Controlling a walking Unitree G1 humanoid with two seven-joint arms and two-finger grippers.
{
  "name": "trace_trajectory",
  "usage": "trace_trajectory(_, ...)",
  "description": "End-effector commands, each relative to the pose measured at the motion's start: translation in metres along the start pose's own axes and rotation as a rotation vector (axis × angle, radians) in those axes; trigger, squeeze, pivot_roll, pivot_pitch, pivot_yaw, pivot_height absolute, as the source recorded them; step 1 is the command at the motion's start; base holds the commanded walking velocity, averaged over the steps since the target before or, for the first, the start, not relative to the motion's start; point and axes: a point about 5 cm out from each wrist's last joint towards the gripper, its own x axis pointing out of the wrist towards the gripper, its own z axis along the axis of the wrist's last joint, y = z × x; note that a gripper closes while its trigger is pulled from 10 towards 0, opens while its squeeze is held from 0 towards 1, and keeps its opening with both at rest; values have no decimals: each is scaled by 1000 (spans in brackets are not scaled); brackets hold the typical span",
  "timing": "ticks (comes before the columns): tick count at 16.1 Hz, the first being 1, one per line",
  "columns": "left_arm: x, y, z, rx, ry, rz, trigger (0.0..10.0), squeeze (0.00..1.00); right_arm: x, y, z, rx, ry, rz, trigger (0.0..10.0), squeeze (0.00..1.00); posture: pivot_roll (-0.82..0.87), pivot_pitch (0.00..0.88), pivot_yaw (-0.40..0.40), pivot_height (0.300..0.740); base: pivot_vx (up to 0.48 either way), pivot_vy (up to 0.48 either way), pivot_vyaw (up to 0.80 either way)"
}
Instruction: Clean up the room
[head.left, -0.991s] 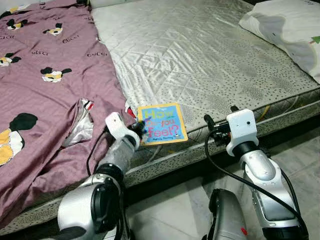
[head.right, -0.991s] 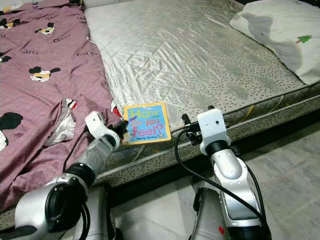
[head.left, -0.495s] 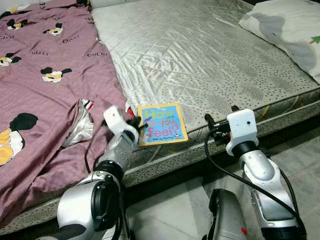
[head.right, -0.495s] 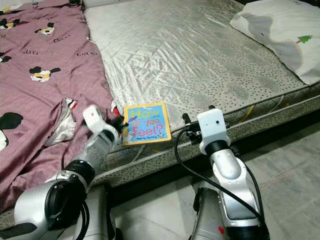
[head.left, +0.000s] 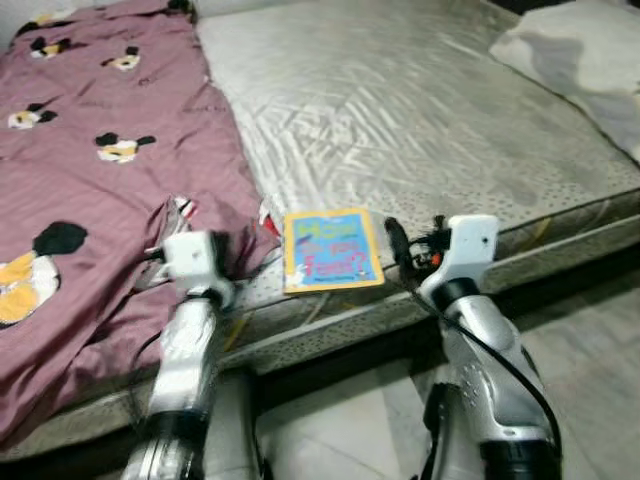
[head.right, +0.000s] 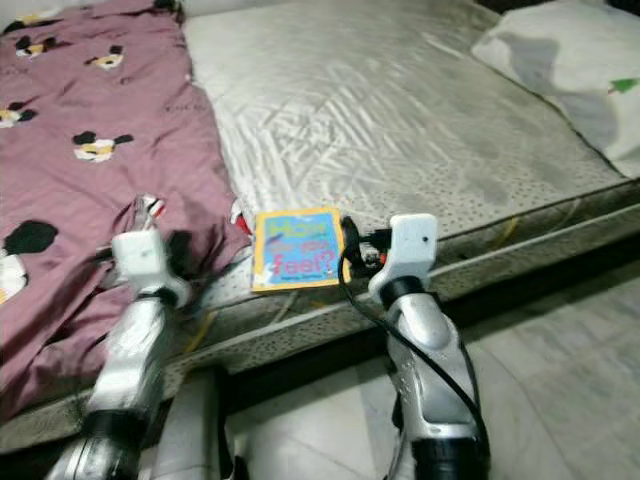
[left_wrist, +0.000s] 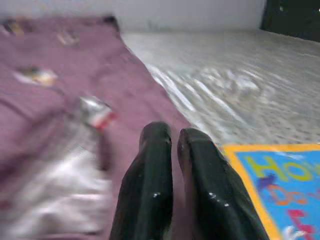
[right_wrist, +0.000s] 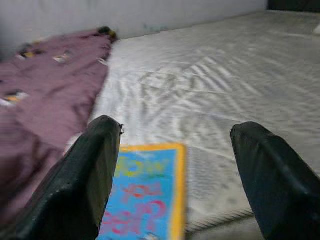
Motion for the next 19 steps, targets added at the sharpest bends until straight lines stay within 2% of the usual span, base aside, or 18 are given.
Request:
trace_trajectory(1,-5,0,8,58,-26,-10,10000,1000,4,2,4,47,-22,4,10000,0,-38,32,65,510,0,0,0)
trace_trajectory(4,-27,2,6,95,0,-1,10000,1000,10,0,11,136,-62,-16,10000,0,-13,21,65,525,0,0,0)
trace_trajectory(6,-38,-5,5,104,19,-33,10000,1000,13,3,15,148,-77,-11,10000,0,-14,13,70,550,0,0,0)
trace_trajectory(12,-37,-18,9,91,44,-66,10000,1000,20,5,25,168,-117,-19,10000,0,-35,10,90,615,0,0,0)
trace_trajectory(15,-33,-18,12,95,38,-65,10000,1000,21,5,26,166,-122,-20,10000,0,-31,6,90,640,0,0,0)
trace_trajectory(18,-30,-20,17,102,21,-83,10000,1000,21,2,27,150,-127,-39,10000,0,-25,1,88,680,0,0,0)
trace_trajectory(19,-30,-20,17,100,24,-83,10000,1000,21,-2,25,102,-117,-69,10000,0,-25,1,88,690,0,0,0)
